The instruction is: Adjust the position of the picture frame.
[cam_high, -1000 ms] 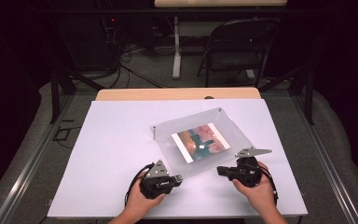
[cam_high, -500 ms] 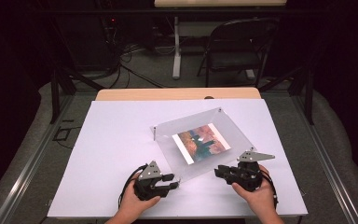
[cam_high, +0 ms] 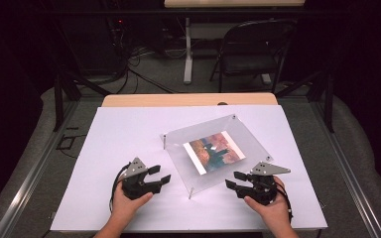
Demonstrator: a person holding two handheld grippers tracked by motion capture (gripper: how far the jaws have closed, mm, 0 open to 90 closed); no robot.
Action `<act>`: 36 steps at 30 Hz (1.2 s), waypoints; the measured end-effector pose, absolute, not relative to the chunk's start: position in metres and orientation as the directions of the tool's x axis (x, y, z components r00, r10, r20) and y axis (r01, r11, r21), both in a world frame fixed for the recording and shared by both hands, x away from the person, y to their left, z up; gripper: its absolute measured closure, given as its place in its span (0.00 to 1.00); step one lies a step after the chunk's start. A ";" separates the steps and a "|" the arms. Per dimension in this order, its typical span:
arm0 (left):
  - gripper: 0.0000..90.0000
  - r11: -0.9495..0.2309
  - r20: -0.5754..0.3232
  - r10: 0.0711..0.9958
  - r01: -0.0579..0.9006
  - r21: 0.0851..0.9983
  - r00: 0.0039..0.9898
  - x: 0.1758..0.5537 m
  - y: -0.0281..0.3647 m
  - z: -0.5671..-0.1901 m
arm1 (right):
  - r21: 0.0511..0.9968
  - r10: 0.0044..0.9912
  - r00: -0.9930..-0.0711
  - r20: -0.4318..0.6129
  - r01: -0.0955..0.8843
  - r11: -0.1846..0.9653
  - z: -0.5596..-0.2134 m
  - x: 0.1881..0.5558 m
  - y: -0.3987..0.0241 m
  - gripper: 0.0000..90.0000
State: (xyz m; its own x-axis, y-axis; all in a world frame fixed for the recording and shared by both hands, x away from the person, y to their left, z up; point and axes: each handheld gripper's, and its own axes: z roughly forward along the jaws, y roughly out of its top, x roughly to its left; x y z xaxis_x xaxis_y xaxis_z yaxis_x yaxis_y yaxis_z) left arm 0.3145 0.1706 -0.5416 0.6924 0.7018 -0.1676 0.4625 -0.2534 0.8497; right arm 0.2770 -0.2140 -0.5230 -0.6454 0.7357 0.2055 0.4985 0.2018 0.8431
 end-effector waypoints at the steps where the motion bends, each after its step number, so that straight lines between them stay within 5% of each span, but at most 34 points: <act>1: 0.47 -0.241 -0.172 0.713 0.469 0.850 0.680 0.320 0.173 -0.542 | 0.843 0.735 -0.646 0.208 0.499 0.200 -0.523 0.277 -0.214 0.57; 16: 0.60 -0.292 -0.082 0.790 0.490 0.822 0.607 0.410 0.171 -0.555 | 0.849 0.739 -0.634 0.229 0.502 0.168 -0.523 0.263 -0.220 0.59; 36: 0.80 -0.308 -0.101 0.786 0.528 0.791 0.610 0.438 0.157 -0.565 | 0.856 0.737 -0.640 0.220 0.489 0.169 -0.522 0.249 -0.219 0.60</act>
